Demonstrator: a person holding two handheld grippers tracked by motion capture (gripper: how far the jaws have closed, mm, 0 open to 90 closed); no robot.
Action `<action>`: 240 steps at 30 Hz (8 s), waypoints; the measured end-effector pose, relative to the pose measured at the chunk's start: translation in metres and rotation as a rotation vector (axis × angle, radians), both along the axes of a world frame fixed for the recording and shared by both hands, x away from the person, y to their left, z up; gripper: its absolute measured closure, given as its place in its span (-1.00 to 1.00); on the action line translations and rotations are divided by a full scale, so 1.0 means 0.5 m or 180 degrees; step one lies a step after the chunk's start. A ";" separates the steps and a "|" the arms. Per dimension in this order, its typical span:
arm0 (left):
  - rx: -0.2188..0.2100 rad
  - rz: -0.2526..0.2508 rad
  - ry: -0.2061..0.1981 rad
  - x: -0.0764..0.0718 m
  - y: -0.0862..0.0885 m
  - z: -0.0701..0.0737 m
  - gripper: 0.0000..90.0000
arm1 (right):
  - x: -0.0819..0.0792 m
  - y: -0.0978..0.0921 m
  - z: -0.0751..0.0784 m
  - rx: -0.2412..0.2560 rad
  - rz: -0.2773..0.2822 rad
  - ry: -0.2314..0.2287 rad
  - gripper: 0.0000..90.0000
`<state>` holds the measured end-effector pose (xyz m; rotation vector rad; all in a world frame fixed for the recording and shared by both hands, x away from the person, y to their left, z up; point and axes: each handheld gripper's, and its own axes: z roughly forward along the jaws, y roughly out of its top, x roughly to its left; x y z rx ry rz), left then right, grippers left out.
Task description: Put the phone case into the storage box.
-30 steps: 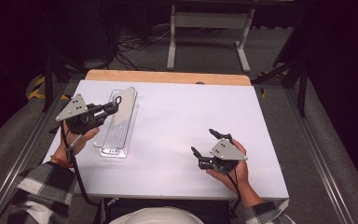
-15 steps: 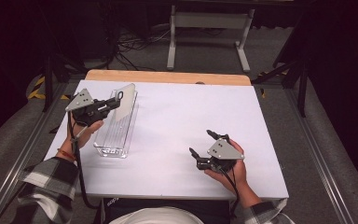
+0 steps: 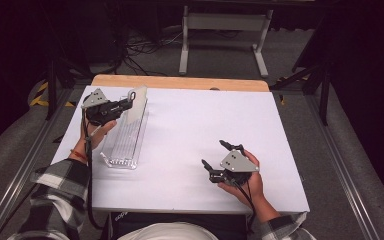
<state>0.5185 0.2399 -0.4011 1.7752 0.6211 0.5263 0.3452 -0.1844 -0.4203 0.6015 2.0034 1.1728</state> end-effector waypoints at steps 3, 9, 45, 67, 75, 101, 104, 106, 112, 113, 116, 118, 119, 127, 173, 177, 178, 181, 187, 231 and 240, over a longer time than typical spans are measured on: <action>0.0008 0.0044 -0.0031 0.010 -0.001 -0.005 0.80 | 0.002 0.003 -0.003 -0.0052 0.0006 0.0009 -0.58; 0.0009 0.0049 0.0071 0.031 0.005 -0.014 0.80 | 0.004 0.005 -0.006 -0.0096 -0.0031 0.0028 -0.57; 0.0419 0.0736 -0.0013 0.064 0.031 -0.036 0.53 | 0.008 0.020 -0.021 -0.0332 -0.0011 0.0149 -0.53; 0.0654 0.0954 0.0064 0.070 0.019 -0.045 0.77 | 0.004 0.021 -0.020 -0.0327 0.0014 0.0138 -0.52; 0.0653 0.0947 0.0053 0.067 0.019 -0.042 0.79 | 0.003 0.021 -0.020 -0.0335 0.0018 0.0126 -0.52; 0.0483 0.0827 0.0042 0.041 0.024 -0.019 0.76 | 0.001 0.016 -0.013 -0.0267 0.0016 0.0043 -0.52; 0.0462 0.0812 0.0025 0.038 0.024 -0.017 0.75 | 0.000 0.016 -0.013 -0.0263 0.0014 0.0040 -0.52; 0.0453 0.0794 0.0008 0.033 0.021 -0.015 0.74 | 0.000 0.016 -0.012 -0.0248 0.0011 0.0043 -0.52; 0.0454 0.0721 -0.0030 0.019 0.016 -0.010 0.74 | -0.001 0.015 -0.010 -0.0242 0.0020 0.0031 -0.52; 0.0454 0.0721 -0.0030 0.019 0.016 -0.010 0.74 | -0.001 0.015 -0.010 -0.0242 0.0020 0.0031 -0.52; 0.0420 0.0678 -0.0039 0.008 0.014 -0.004 0.73 | -0.002 0.013 -0.009 -0.0226 0.0021 0.0030 -0.52; 0.0435 0.0673 -0.0069 0.005 0.014 -0.002 0.72 | -0.002 0.013 -0.009 -0.0216 0.0022 0.0032 -0.52; 0.0415 0.0663 -0.0069 0.002 0.013 -0.001 0.72 | -0.002 0.012 -0.008 -0.0212 0.0018 0.0027 -0.52; 0.0371 0.0601 -0.0086 -0.020 0.014 0.006 0.67 | -0.002 0.009 -0.006 -0.0175 0.0011 0.0025 -0.52; 0.0355 0.0185 -0.0398 -0.165 -0.011 0.032 0.07 | -0.004 0.000 0.006 -0.0050 0.0003 -0.0035 -0.51; 0.0343 0.0181 -0.0444 -0.176 -0.015 0.032 0.02 | -0.004 -0.002 0.009 -0.0031 -0.0004 -0.0043 -0.51; 0.0344 0.0181 -0.0440 -0.179 -0.015 0.032 0.02 | -0.004 -0.002 0.009 -0.0025 -0.0004 -0.0041 -0.51; 0.0337 0.0163 -0.0449 -0.186 -0.017 0.030 -0.01 | -0.004 -0.004 0.010 -0.0007 -0.0010 -0.0045 -0.51; 0.0318 0.0151 -0.0481 -0.197 -0.020 0.029 -0.12 | -0.003 -0.004 0.011 -0.0009 -0.0008 -0.0045 -0.51; 0.0327 0.0216 -0.0351 -0.207 -0.037 0.016 -0.90 | -0.005 -0.004 0.010 0.0004 0.0008 -0.0065 -0.56; 0.0347 0.0176 -0.0366 -0.211 -0.042 0.017 -0.90 | -0.005 -0.009 0.013 0.0075 0.0037 -0.0096 -0.63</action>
